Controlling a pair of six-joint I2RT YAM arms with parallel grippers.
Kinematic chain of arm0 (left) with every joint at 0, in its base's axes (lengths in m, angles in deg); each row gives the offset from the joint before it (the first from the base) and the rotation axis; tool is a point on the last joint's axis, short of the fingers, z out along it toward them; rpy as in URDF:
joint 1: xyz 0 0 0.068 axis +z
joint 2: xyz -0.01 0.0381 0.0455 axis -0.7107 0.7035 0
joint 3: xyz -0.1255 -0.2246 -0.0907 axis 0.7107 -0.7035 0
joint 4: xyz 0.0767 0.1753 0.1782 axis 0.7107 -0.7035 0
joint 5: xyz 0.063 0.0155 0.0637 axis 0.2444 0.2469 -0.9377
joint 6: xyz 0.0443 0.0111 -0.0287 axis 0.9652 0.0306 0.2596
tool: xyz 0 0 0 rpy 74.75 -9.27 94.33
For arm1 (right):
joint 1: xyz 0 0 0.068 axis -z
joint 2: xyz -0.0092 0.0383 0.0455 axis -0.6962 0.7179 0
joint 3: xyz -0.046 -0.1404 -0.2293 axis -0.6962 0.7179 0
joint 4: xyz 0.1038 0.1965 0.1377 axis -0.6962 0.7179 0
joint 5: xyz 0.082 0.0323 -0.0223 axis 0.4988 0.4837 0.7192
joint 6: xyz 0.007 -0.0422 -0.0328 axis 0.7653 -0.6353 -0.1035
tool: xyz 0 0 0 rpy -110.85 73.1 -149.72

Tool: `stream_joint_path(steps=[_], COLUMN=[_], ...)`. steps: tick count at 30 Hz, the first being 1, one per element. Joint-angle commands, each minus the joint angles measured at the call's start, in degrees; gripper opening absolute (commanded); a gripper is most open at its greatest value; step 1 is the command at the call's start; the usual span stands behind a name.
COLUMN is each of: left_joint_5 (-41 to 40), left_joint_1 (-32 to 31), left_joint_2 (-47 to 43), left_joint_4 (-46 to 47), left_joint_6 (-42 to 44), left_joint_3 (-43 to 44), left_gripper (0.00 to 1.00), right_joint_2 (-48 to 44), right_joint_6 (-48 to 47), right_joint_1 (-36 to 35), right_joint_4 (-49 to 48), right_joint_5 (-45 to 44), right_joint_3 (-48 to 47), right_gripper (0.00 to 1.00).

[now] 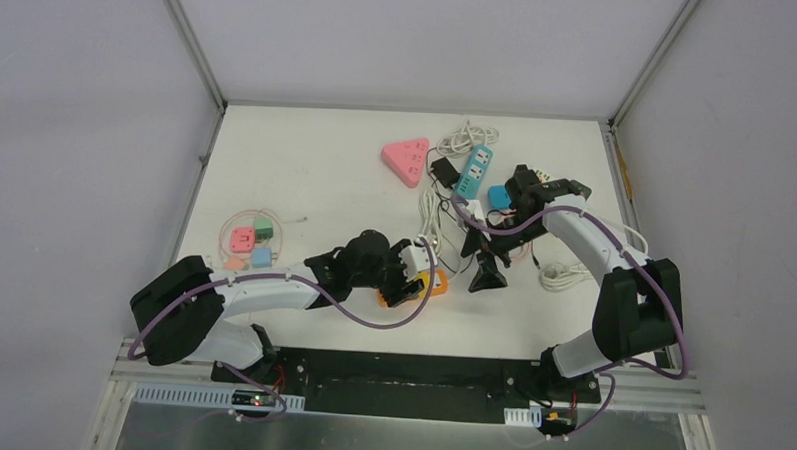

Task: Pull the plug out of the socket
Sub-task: Remove the plug from the socket.

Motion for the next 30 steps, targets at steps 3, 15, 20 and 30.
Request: stream_joint_path(steps=[3,15,20,30], left_joint_5=[2.4,5.0,5.1,4.9], left_joint_1=[-0.6,-0.6,-0.6,-0.8], left_joint_2=[1.2,-3.0,-6.9,-8.0], left_joint_4=[4.7,16.4,14.8,23.3], left_joint_6=[-2.6,-10.7,-11.1,-20.1], left_joint_3=[1.1,-4.4,-4.4,-7.4], left_gripper=[0.0,0.0,0.0,0.0], right_joint_2=[-0.2,-1.9,-1.1,1.9], right_joint_6=[-2.7,-2.6,-2.0,-1.1], right_joint_1=[0.2,0.4,0.7,0.6], right_joint_4=[0.8,-1.4,-1.7,-4.6], right_joint_5=[0.6,0.6,2.1,8.2], right_joint_3=[-0.7,0.2,0.3,2.0], right_gripper=[1.0,1.0,1.0,1.0])
